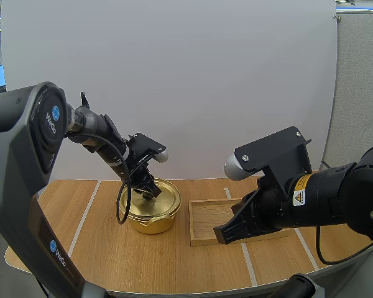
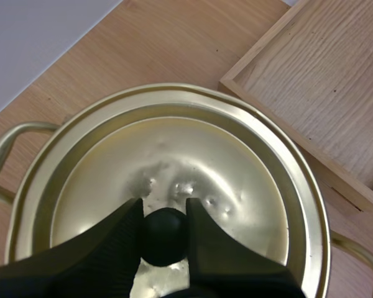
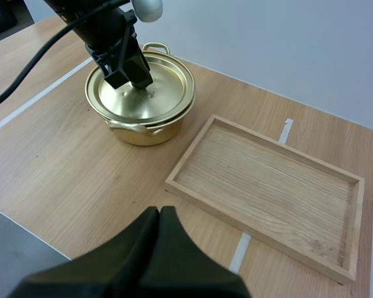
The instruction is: Open the pot, put the pineapple inside, and close it
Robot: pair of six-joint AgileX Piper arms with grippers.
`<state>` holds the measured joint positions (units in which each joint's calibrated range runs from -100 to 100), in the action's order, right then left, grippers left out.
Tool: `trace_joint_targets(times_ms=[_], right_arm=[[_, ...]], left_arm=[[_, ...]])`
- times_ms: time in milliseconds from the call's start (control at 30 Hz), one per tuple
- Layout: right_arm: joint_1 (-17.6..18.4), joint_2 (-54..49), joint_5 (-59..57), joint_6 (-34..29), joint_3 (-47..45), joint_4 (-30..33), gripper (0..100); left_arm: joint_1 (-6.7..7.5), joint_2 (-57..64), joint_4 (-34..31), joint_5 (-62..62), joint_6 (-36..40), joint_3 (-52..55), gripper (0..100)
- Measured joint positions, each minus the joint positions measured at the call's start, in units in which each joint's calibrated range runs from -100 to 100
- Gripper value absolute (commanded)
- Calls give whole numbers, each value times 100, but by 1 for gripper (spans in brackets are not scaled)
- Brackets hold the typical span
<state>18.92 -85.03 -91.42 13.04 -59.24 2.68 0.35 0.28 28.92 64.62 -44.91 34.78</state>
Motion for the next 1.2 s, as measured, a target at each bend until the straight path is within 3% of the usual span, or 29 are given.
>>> trace_joint_targets(times_ms=[300, 400, 433, 467, 533, 567, 900, 1200], right_arm=[[0, 0, 0, 0, 0, 0, 0], [0, 0, 0, 0, 0, 0, 0], [0, 0, 0, 0, 0, 0, 0], [0, 0, 0, 0, 0, 0, 0], [0, 0, 0, 0, 0, 0, 0], [0, 0, 0, 0, 0, 0, 0], [0, 0, 0, 0, 0, 0, 0], [0, 0, 0, 0, 0, 10, 0]], left_arm=[[0, -87, 37, -55, -52, 12, 0], [0, -92, 76, -55, -52, 12, 7], [0, -92, 76, -37, -65, 12, 25], [0, -92, 76, -37, -65, 12, 35], [0, -92, 99, 19, -123, 12, 92], [0, -92, 108, 36, -144, 12, 100], [0, 204, 155, 608, -225, -50, 100], [0, 1686, 168, 1550, 10, -707, 100]])
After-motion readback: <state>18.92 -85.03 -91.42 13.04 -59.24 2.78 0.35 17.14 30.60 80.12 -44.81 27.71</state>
